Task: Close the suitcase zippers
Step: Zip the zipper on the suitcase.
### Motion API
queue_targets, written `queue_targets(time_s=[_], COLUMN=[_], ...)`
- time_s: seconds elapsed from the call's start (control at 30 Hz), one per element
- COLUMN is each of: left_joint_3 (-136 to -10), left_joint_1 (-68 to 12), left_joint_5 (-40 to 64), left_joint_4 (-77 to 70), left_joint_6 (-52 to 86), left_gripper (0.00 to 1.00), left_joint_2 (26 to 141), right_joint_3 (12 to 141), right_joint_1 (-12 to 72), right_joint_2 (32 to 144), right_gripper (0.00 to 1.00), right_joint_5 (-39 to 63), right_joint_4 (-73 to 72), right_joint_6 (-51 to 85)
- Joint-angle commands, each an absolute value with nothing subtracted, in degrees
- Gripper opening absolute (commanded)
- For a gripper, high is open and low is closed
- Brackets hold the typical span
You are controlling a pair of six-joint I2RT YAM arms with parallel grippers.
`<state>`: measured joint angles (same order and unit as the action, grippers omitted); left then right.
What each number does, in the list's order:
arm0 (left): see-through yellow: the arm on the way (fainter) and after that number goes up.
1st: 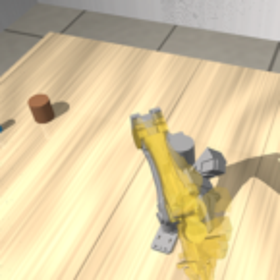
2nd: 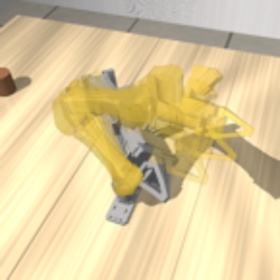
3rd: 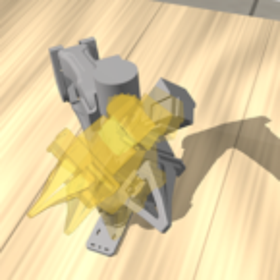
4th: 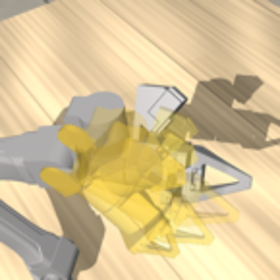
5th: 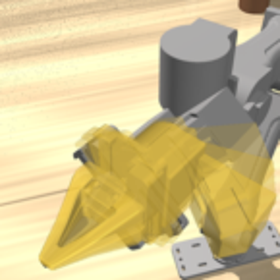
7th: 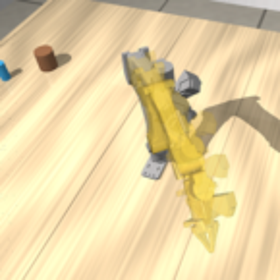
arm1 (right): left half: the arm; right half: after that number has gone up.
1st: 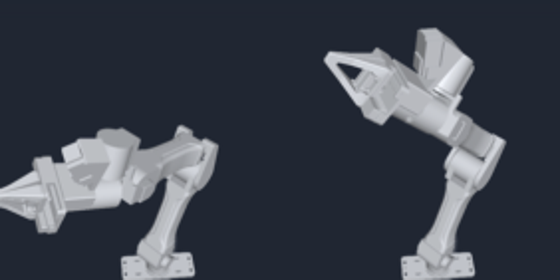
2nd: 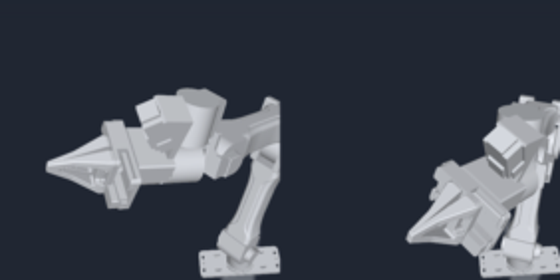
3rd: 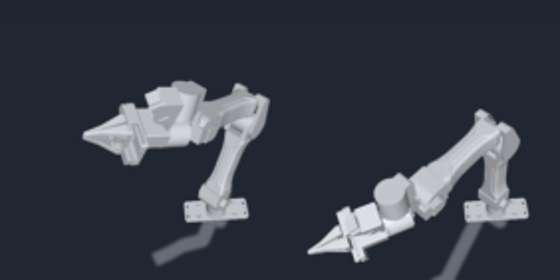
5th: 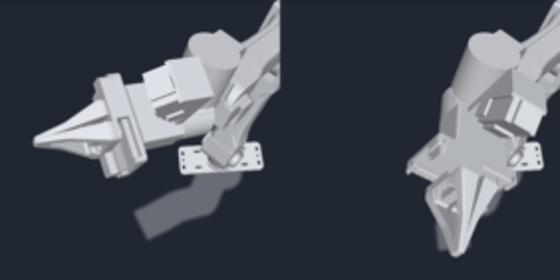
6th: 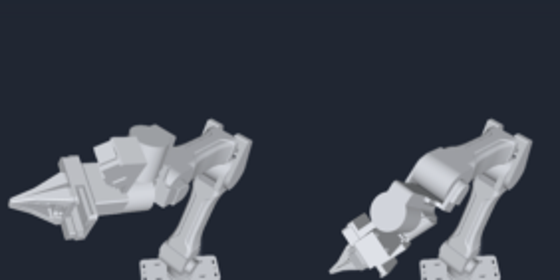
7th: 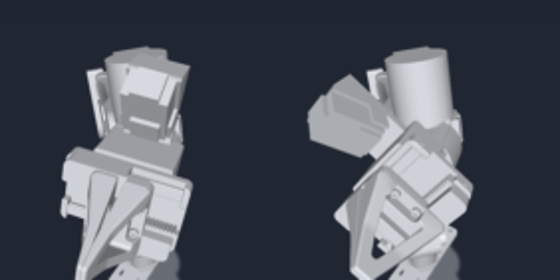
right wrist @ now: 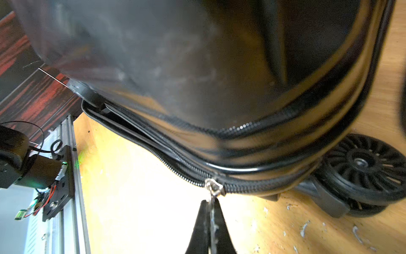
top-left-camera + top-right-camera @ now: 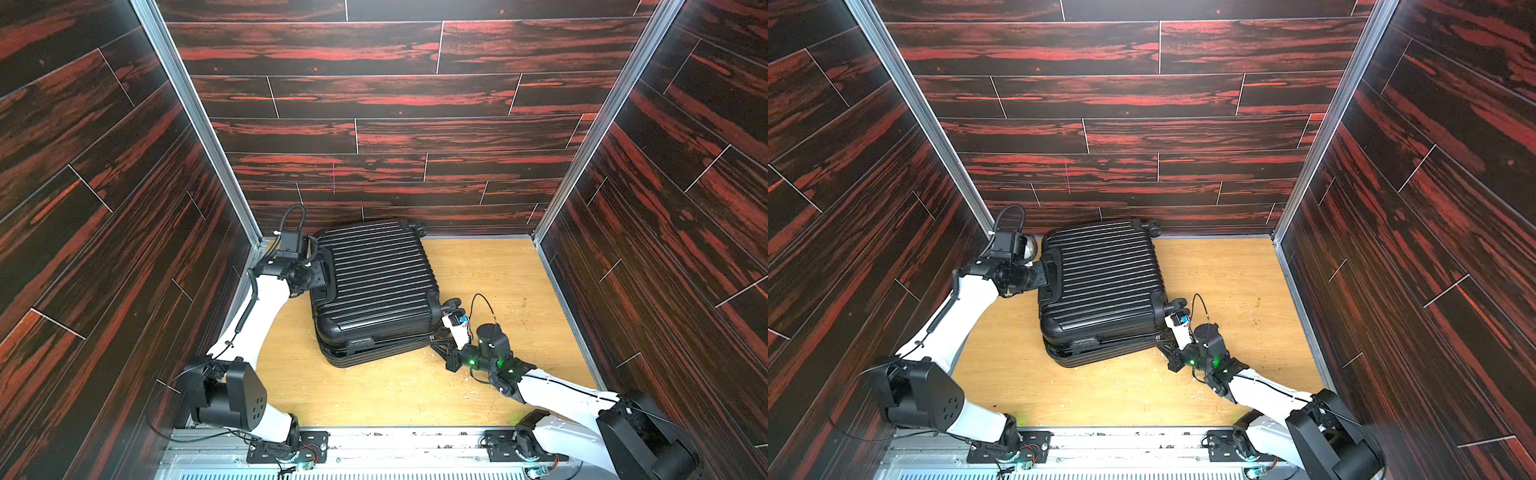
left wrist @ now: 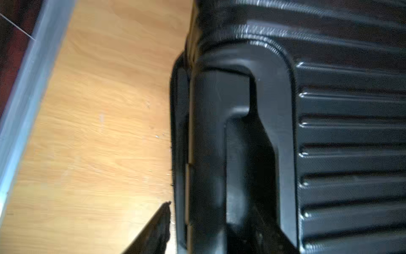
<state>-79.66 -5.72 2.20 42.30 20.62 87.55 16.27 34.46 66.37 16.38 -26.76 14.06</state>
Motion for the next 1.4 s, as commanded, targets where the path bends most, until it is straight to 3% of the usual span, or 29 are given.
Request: queue_targets(time_s=[0.0,0.13,0.4,0.57,0.8,1.37], left_joint_3=[-79.01,-79.80,-81.51,-80.65,-75.65,-68.69], left_joint_1=[-5.45,-5.45,-5.45,-5.76,-7.74,-20.33], left_joint_5=[3.86,4.70,0.87,1.04,3.43,-13.80], left_joint_4=[42.44,43.68,46.11,43.59,34.37,31.82], left_joint_6=[21.44,22.22,27.39,35.90,47.09,68.81], left_gripper=[0.55,0.40,0.37,0.36,0.20,0.18], left_joint_2=[89.01,91.02,92.93,87.96,78.59,70.30], right_joint_3=[18.02,18.39,18.89,19.74,21.67,27.61], right_joint_1=[35.59,36.07,37.06,38.89,41.92,56.26], right_joint_2=[67.10,66.99,66.78,66.49,65.54,72.35], right_gripper=[0.00,0.00,0.00,0.00,0.00,0.00], right_joint_5=[15.74,15.17,12.89,10.45,8.83,6.67], right_joint_4=[-26.76,-26.50,-26.33,-25.87,-24.87,-27.13], right_joint_6=[12.53,11.83,9.57,7.30,5.03,1.73])
